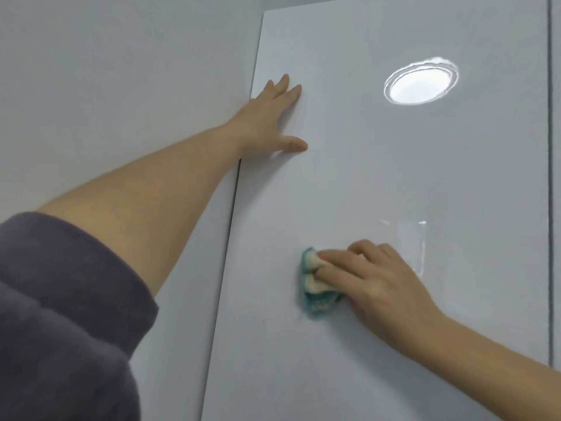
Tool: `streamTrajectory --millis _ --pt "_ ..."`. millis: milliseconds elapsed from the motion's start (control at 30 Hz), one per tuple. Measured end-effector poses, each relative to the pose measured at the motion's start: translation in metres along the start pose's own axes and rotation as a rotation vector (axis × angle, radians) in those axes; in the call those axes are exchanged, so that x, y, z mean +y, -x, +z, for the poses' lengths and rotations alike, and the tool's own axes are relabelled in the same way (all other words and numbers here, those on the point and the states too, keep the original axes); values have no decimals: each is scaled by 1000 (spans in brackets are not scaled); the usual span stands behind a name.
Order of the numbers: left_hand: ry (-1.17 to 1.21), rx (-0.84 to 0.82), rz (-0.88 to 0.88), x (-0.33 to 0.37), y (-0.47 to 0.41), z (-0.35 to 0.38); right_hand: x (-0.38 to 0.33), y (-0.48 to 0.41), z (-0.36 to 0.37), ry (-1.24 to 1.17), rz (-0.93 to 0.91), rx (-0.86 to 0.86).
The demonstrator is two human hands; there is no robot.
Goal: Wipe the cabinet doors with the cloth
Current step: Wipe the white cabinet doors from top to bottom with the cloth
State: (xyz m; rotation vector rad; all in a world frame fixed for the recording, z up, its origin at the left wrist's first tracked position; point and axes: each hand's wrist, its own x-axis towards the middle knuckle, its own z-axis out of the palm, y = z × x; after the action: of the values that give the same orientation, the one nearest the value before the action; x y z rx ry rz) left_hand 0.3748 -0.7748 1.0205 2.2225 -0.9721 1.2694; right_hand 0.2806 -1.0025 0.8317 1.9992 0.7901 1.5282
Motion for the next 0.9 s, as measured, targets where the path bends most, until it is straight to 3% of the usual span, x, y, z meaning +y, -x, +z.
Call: streamTrajectory --millis 100,300,467,633,700,800,900 --pt "48 63 -47 6 8 7 20 -4 -7 -36 212 136" --pt "74 93 -131 20 41 30 -1 44 -12 3 -22 -19" --pt "109 111 -188 36 72 47 30 45 -26 -25 255 156" --pt "76 75 -203 39 89 63 17 80 -33 34 30 -1" --pt "76 86 -198 38 88 63 42 76 -45 58 78 -8" --pt "70 102 -193 35 88 68 64 79 -53 46 278 122" --pt "46 100 -175 31 89 74 44 106 -46 60 225 120"
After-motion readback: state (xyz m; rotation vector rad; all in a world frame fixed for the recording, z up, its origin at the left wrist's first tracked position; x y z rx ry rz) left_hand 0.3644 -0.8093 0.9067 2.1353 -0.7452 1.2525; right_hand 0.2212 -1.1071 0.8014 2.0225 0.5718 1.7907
